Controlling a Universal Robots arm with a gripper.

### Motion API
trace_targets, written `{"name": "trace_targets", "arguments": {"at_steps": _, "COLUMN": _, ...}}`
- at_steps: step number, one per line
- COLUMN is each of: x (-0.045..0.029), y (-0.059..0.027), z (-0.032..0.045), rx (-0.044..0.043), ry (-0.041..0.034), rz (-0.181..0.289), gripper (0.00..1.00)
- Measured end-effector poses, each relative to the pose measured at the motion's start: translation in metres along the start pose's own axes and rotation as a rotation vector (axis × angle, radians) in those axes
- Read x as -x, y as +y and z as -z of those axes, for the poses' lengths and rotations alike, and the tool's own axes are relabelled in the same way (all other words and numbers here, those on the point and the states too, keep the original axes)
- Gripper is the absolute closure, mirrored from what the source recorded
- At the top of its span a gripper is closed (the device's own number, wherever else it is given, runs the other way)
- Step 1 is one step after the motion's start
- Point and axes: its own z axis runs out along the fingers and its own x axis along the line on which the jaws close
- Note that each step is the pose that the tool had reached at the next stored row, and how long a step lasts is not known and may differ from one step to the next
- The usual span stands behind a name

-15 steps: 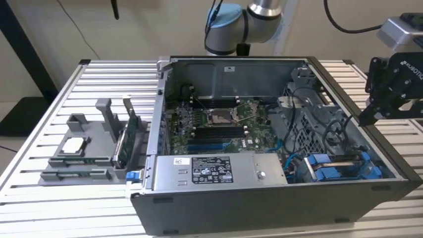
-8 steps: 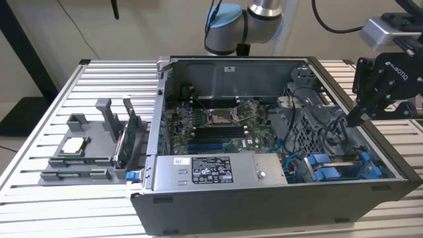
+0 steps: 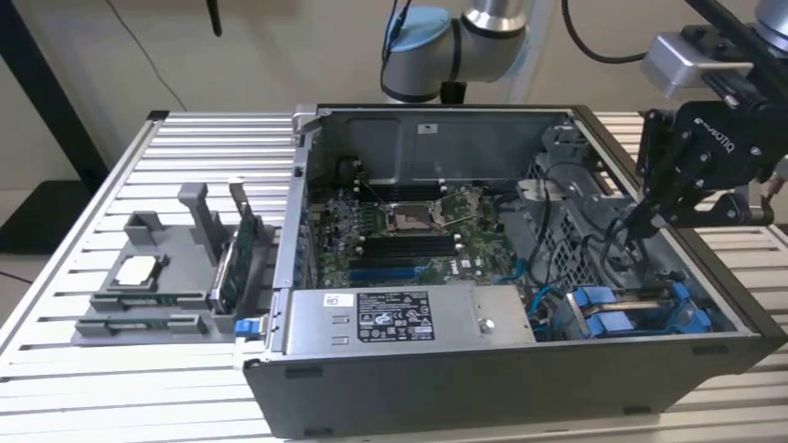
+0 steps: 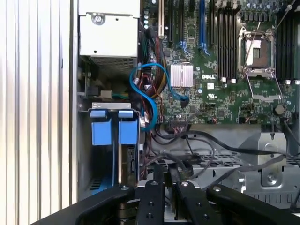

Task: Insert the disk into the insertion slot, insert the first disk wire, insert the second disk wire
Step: 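Insert the second disk wire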

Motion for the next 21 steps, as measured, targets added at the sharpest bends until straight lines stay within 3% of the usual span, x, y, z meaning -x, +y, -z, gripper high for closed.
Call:
{"name": "trace_targets", "arguments": {"at_steps": 10, "x": -0.0232, "y": 0.0114, "z": -0.0024, "rx": 0.0, "ry": -0.0016, "rz": 0.0, "gripper": 0.84}}
{"name": "trace_targets", "arguments": {"at_steps": 21, "x": -0.0256, "y": 0.0089, "z": -0.019, "rx": -0.0005, "ry": -0.002, "rz": 0.01, "gripper": 0.84}}
